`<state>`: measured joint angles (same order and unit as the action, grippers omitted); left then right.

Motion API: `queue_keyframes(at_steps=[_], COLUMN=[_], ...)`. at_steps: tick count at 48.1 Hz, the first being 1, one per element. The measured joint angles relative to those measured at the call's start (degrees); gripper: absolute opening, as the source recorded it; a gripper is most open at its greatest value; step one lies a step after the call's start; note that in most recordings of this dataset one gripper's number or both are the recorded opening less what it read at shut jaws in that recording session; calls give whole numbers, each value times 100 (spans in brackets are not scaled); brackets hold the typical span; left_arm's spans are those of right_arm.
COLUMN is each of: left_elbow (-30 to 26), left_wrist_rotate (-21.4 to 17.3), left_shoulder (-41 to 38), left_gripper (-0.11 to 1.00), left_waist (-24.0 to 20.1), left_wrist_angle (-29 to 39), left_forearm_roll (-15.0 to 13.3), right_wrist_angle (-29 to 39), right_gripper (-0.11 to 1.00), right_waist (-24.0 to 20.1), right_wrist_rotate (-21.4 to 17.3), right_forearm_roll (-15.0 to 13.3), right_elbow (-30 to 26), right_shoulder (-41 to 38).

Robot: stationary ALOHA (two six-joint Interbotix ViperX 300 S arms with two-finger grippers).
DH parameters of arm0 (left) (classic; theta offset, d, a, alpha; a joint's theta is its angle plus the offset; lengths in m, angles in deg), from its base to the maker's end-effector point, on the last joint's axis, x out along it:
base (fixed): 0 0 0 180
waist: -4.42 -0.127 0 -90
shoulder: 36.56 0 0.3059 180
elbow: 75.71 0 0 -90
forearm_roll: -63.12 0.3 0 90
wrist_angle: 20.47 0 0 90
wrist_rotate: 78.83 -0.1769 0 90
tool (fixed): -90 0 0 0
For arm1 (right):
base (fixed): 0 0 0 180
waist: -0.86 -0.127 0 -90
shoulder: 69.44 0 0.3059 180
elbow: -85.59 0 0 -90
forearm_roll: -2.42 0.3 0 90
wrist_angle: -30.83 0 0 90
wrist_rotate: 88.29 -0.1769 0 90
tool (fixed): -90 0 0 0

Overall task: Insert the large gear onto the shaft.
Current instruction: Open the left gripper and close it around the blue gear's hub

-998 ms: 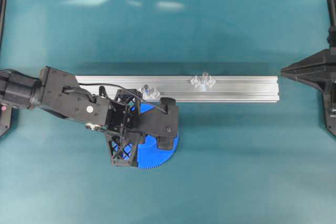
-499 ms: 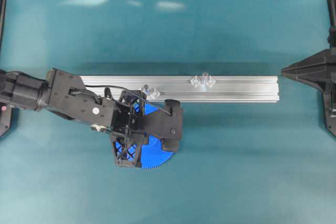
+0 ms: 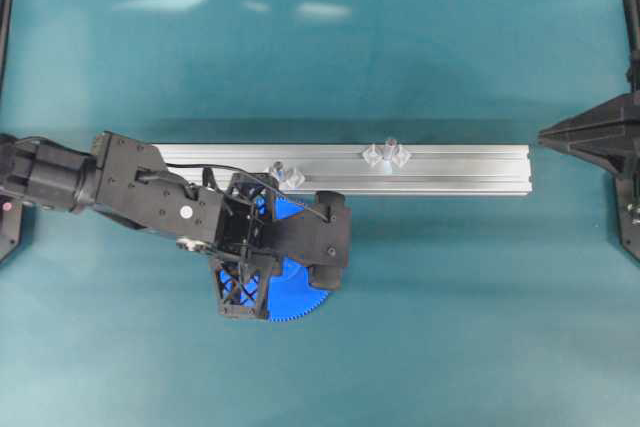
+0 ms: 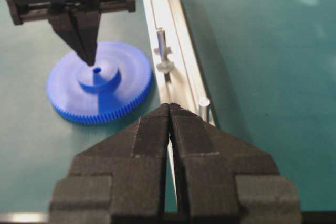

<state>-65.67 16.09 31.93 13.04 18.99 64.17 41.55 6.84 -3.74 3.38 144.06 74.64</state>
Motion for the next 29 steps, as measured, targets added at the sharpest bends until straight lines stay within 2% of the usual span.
queue_keyframes(at_steps=[9,12,17,24,29], left_elbow=[0,0,0,0,0], left_wrist_rotate=[-9,-9,26,141,167], left_shoulder=[0,0,0,0,0], left_gripper=[1,5,25,69,90], left_waist=[0,0,0,0,-9], left_wrist_angle=[-9,-70,-105,-114,-264], left_forearm_roll=[9,9,9,9,9], right_wrist_angle=[0,0,0,0,0], right_gripper=[7,7,7,7,7], right_waist=[0,0,0,0,0], right_wrist_rotate=[0,0,0,0,0], right_forearm_roll=[0,0,0,9,0], right_elbow=[9,9,9,18,9], right_shoulder=[0,-9,0,-9,-9])
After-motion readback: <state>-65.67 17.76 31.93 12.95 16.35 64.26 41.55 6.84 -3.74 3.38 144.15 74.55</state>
